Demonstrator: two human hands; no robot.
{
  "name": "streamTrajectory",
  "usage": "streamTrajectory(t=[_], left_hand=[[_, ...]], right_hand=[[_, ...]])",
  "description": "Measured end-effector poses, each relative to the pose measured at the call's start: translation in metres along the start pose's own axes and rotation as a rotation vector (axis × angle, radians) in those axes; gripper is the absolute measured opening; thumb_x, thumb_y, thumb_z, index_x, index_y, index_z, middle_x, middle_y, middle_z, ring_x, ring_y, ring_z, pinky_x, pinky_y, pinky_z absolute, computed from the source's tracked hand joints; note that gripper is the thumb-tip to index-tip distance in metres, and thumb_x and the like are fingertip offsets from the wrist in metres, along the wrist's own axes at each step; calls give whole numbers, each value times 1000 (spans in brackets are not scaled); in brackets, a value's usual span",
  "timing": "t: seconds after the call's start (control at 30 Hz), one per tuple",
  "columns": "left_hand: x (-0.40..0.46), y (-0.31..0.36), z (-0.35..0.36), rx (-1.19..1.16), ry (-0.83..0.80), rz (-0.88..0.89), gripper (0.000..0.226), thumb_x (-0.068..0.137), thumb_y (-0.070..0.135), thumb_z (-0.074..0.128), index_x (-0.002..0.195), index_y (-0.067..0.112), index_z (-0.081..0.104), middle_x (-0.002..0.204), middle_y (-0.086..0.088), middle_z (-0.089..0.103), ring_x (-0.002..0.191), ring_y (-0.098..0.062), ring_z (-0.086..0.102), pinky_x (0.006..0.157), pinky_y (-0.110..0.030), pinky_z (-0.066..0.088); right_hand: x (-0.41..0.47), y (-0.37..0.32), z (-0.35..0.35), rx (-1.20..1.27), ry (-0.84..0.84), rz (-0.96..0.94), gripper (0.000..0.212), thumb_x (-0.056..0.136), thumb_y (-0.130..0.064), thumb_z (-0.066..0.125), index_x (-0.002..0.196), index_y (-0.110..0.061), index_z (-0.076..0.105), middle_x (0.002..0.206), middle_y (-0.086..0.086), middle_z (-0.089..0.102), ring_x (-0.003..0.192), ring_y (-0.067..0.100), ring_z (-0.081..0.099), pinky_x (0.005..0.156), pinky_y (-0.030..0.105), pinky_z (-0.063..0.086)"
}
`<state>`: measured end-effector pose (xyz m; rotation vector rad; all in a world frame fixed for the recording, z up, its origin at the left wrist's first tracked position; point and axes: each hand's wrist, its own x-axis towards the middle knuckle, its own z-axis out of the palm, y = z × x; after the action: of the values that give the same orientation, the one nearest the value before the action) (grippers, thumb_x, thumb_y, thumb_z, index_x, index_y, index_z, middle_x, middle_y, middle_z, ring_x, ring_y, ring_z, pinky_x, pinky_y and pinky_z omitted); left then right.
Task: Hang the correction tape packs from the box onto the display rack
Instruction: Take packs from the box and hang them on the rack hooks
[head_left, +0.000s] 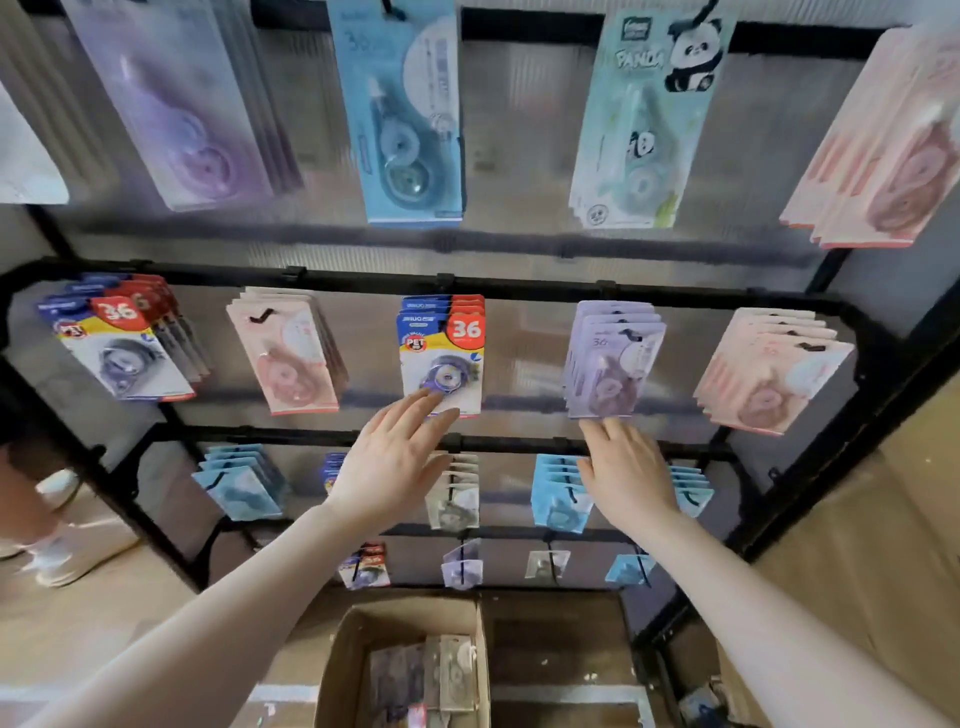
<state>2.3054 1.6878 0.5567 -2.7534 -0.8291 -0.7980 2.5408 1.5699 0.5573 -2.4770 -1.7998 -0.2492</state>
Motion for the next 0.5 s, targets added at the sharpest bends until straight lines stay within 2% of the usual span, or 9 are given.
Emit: streamTrajectory(t=[0.1,0.2,0.3,0.4,0.5], left_hand=[[-32,-28,5,-13,-39,-7,44,81,31,58,122,13,55,126,-11,58,118,-29,52,96,-40,45],[-58,-45,12,-22,-89,-44,44,82,35,48,118,13,59,123,-10,60,117,-28,53,93,-39,47],[-77,-57,27,-40,-145,-82,47,77,26,67,120,12,56,124,-12,59,116,-30,55,91,-43,49],[-93,-61,47,-45,-198,-152,47,81,33,56,125,14,53,127,-11,58,116,-30,55,93,-42,47],[-115,-59,77,-58,-262,-191,50,81,30,66,126,13,53,127,-11,57,117,-31,54,94,-44,46]], right_hand=[[-5,-35,16,16,-33,29,42,96,-30,44,135,-17,38,126,5,49,115,24,47,95,33,38],[-11,-62,30,43,-91,48,44,95,-30,45,136,-16,37,127,7,48,117,27,46,97,36,37],[-13,-78,43,82,-104,58,45,93,-28,51,135,-15,42,129,11,50,117,31,48,96,38,39],[-15,-86,62,102,-121,53,46,94,-28,50,137,-17,40,130,11,49,118,29,48,96,37,40],[-22,-90,93,123,-170,46,46,96,-31,47,139,-19,36,134,8,45,123,26,43,100,36,37]])
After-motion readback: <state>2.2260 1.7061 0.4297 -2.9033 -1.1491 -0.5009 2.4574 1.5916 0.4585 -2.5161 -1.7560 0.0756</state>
